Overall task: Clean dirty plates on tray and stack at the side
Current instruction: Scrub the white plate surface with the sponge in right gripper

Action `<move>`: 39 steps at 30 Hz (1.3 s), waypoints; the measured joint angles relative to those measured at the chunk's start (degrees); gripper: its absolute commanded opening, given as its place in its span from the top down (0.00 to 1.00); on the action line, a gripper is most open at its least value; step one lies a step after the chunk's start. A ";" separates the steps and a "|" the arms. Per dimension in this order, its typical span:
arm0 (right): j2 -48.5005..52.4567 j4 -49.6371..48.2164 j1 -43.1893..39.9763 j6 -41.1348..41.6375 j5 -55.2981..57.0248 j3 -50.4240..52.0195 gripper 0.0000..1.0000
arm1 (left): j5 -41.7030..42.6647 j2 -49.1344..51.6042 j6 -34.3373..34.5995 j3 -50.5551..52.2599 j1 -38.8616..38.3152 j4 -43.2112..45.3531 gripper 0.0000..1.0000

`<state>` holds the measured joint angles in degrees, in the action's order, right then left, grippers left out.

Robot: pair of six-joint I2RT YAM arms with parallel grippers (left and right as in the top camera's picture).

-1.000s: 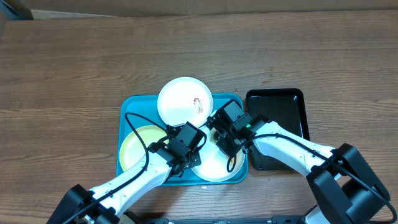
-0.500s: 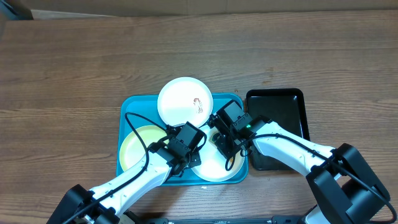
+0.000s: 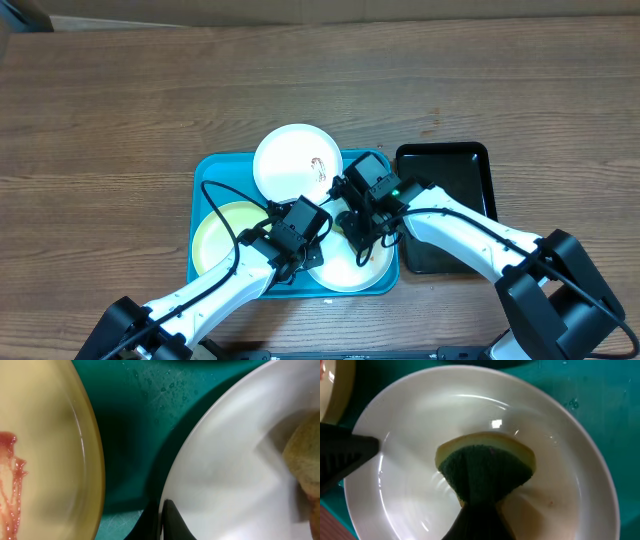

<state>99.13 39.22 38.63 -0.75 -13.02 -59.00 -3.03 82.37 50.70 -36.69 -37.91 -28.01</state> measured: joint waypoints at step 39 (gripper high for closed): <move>-1.25 -4.87 -0.44 7.63 1.46 5.99 0.96 | 0.00 0.00 0.00 0.00 0.00 0.04 0.96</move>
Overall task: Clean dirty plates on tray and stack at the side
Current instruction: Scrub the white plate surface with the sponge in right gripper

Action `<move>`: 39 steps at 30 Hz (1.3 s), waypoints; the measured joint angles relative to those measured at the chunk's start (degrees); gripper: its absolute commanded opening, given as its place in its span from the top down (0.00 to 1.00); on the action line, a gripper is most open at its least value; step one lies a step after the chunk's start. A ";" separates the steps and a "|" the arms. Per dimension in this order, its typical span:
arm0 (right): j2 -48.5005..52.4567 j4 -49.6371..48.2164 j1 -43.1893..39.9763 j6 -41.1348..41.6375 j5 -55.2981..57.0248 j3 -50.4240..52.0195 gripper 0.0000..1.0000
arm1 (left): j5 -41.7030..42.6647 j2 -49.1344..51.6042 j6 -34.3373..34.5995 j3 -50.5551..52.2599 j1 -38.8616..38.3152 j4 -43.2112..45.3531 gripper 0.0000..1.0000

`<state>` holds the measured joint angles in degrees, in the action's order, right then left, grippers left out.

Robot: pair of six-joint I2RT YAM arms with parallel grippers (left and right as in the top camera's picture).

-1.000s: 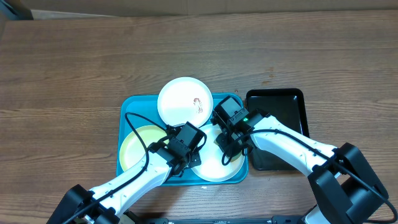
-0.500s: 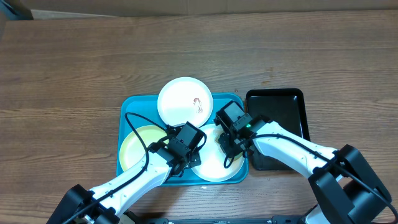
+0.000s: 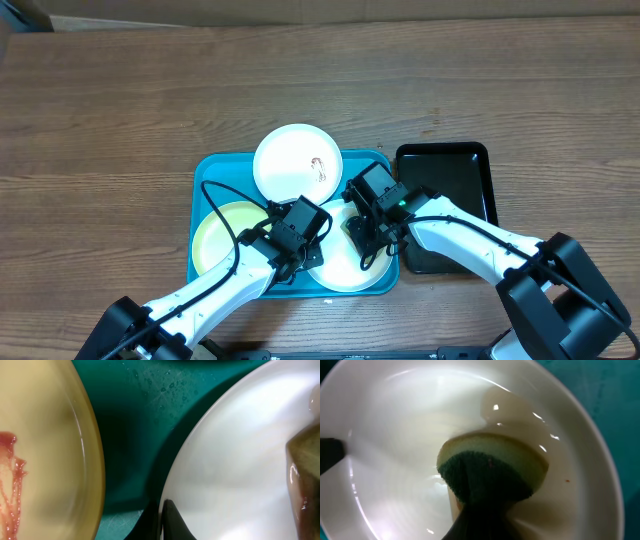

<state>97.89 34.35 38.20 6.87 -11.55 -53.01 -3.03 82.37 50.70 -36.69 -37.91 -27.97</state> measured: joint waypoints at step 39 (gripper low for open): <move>1.38 9.77 -1.03 -26.03 -22.01 -0.90 0.96 | 0.00 0.00 0.00 0.00 0.00 -0.02 0.96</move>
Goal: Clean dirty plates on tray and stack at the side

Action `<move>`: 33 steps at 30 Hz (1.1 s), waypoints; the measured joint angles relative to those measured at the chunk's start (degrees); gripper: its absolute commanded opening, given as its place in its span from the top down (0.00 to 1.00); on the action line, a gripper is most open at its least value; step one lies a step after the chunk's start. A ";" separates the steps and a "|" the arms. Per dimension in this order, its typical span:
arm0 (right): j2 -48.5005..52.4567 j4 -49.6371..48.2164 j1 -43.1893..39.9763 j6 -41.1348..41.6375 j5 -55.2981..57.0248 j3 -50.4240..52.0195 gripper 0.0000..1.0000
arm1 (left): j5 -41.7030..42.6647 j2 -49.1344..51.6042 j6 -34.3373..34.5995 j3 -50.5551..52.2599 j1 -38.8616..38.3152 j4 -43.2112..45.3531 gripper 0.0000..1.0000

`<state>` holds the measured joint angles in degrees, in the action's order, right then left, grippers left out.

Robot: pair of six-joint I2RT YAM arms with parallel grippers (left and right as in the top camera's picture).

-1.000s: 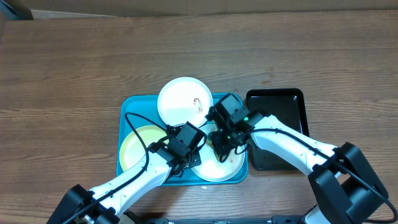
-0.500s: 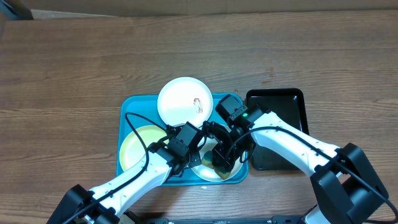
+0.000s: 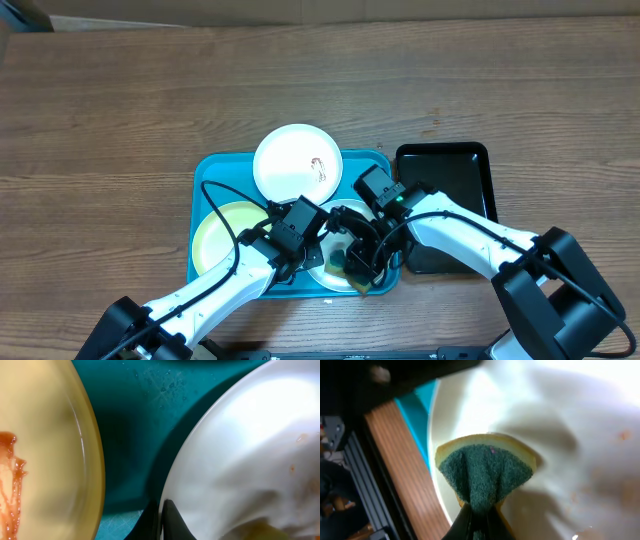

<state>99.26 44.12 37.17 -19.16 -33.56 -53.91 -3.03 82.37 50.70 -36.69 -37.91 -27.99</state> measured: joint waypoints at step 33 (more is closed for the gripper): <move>-0.02 6.25 -12.92 -0.11 -13.11 -14.25 0.96 | 0.61 0.00 -0.02 0.00 0.00 0.24 0.96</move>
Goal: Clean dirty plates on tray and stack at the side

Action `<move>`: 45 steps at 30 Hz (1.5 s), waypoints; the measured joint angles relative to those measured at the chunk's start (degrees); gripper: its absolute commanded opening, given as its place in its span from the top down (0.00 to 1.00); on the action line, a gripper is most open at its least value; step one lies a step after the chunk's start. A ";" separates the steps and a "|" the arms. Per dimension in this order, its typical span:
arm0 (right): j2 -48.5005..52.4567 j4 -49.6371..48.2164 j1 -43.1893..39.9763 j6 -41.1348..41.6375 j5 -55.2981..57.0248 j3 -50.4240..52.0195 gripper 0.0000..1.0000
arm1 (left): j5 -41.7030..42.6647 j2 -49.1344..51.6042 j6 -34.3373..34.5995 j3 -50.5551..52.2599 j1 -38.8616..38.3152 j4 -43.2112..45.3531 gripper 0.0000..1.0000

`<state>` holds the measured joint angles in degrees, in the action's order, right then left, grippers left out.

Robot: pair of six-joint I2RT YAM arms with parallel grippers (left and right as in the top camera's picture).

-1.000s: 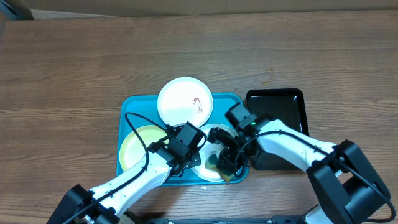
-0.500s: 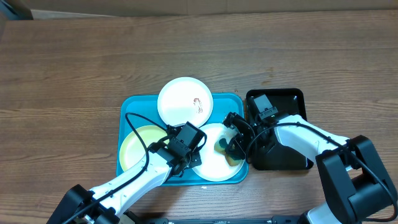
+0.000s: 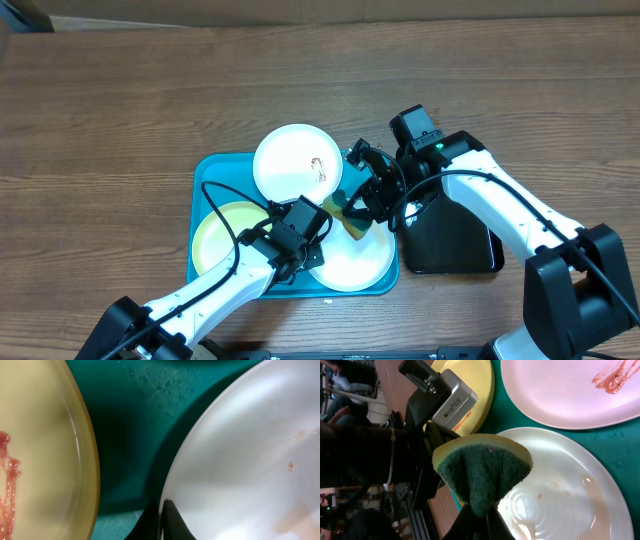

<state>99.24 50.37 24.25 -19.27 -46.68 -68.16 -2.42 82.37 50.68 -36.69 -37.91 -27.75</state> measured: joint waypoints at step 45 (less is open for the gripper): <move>-0.02 -32.94 0.44 42.38 -6.45 23.58 0.96 | 0.02 0.04 -0.02 0.00 0.00 0.17 0.96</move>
<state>99.22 17.43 24.69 23.11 -53.12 -44.58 -2.39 82.41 50.65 -36.69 -37.91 -27.57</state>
